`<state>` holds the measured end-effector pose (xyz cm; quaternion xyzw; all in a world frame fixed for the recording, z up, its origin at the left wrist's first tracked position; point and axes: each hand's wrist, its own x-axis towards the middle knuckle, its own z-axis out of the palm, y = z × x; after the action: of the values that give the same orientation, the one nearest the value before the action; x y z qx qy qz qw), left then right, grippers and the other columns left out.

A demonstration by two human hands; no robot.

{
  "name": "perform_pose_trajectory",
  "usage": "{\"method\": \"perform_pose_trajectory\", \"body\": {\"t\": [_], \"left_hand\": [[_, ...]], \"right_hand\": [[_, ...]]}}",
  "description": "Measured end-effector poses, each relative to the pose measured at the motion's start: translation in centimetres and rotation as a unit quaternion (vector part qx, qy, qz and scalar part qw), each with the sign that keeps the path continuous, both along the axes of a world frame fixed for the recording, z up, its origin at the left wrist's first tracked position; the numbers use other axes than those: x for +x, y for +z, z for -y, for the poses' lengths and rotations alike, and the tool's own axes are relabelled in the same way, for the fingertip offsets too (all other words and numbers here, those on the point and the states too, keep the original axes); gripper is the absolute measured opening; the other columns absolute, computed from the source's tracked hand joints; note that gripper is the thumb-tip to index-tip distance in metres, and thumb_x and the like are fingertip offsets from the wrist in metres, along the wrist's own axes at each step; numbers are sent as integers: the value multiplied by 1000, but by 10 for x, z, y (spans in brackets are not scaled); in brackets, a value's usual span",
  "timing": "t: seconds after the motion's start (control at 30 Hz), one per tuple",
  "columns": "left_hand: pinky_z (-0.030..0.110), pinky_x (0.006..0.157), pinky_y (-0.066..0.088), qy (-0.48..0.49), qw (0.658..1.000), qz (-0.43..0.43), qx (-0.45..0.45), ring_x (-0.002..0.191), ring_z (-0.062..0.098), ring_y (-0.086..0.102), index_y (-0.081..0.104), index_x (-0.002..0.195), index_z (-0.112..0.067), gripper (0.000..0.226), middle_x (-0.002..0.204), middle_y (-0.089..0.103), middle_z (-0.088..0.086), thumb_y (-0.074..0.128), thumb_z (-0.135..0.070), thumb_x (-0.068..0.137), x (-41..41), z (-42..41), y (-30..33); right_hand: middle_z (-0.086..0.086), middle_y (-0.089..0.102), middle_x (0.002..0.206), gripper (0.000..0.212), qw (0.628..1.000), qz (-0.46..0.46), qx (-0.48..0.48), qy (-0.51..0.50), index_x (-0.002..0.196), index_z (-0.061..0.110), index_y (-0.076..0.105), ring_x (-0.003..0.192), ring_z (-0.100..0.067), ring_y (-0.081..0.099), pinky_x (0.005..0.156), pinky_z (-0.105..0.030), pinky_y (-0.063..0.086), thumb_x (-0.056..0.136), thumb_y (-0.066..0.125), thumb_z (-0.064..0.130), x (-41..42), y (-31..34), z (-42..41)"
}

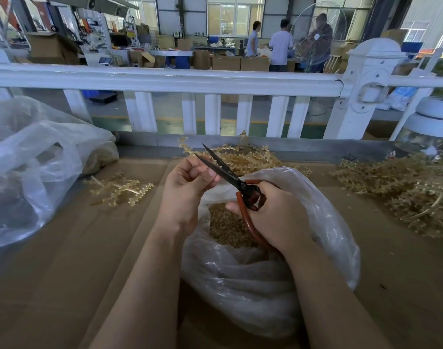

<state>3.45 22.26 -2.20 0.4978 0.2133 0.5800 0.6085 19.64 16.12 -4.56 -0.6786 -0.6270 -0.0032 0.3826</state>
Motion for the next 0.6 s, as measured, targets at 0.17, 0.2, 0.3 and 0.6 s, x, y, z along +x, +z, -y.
{"method": "perform_pose_trajectory", "body": {"t": [0.17,0.2,0.3,0.6], "left_hand": [[27,79,50,4,1000,-9,3,72,17,58,57,99,3,14,75,60,8,54,12,89,-1,-2,-1],[26,78,50,3,1000,-9,4,71,16,58,57,96,2,12,73,61,6,55,12,89,-1,-3,-2],[23,75,52,7,1000,-13,3,70,14,60,59,87,-1,11,70,65,2,56,10,88,-1,-3,-2],[23,73,52,33,998,-57,0,66,11,60,63,79,-7,15,68,65,0,61,6,87,-3,-4,-3]], "right_hand": [[17,72,91,82,1000,-5,2,10,106,31,70,78,3,55,66,-8,38,63,40,93,-1,1,1],[17,72,91,82,1000,-7,4,11,107,31,70,78,3,55,67,-8,38,63,40,93,-1,1,2],[21,63,77,78,1000,-10,17,6,103,29,72,71,3,54,62,-5,36,65,43,91,-1,2,3],[14,71,77,77,999,6,47,-2,97,28,74,68,-1,60,61,-10,43,67,43,91,1,1,2]]}}
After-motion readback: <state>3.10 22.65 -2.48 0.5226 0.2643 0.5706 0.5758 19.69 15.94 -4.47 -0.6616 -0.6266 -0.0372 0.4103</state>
